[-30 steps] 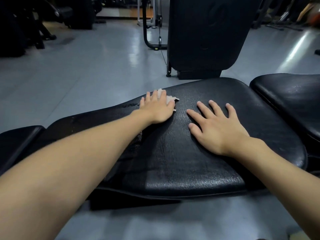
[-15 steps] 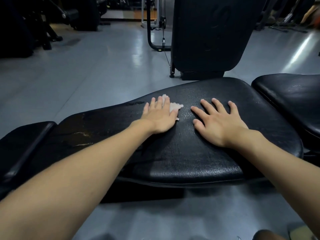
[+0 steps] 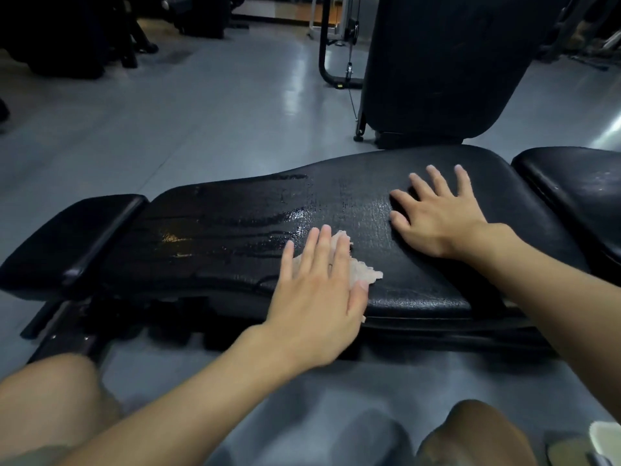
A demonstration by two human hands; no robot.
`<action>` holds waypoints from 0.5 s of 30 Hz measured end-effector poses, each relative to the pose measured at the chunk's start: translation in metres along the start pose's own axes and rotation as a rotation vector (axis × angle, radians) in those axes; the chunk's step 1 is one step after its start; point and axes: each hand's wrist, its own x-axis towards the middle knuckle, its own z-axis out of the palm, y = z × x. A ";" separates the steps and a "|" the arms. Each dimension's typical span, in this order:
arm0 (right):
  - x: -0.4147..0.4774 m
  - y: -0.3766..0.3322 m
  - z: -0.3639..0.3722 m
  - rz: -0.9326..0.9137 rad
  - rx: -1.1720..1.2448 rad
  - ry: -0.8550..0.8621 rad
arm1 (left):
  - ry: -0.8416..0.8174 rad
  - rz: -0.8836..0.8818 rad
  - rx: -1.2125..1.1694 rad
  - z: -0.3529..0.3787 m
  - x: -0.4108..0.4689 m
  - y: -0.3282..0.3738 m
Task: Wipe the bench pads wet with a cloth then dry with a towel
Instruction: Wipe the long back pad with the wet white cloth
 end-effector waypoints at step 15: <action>0.009 -0.004 0.010 -0.009 0.079 -0.041 | -0.101 -0.172 -0.150 -0.004 0.178 -0.046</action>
